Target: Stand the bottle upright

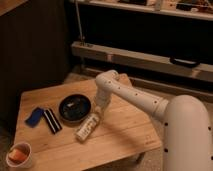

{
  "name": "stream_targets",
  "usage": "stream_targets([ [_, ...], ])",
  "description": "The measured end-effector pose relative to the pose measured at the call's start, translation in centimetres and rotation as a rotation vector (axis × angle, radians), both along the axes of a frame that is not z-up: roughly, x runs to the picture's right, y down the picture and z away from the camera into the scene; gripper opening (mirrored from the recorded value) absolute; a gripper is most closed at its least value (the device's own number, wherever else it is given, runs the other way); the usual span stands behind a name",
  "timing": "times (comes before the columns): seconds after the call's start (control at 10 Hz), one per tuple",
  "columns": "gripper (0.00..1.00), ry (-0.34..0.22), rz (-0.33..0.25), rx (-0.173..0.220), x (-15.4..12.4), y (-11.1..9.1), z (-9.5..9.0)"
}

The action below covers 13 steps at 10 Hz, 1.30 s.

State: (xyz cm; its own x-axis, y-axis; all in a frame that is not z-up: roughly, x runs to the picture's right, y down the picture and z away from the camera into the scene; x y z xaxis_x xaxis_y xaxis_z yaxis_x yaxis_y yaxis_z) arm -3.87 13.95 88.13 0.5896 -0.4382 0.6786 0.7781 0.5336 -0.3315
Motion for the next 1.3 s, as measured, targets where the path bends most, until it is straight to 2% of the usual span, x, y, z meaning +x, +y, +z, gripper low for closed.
stream_targets([
  [0.1, 0.55, 0.000, 0.001, 0.000, 0.0, 0.0, 0.1],
  [0.3, 0.40, 0.000, 0.001, 0.000, -0.1, -0.1, 0.2],
  [0.9, 0.39, 0.003, -0.007, 0.009, 0.1, -0.6, 0.2],
  [1.1, 0.39, 0.009, -0.023, 0.035, 0.8, -1.8, -0.8],
  [1.3, 0.39, 0.007, -0.044, 0.071, 1.3, -3.5, -2.7],
])
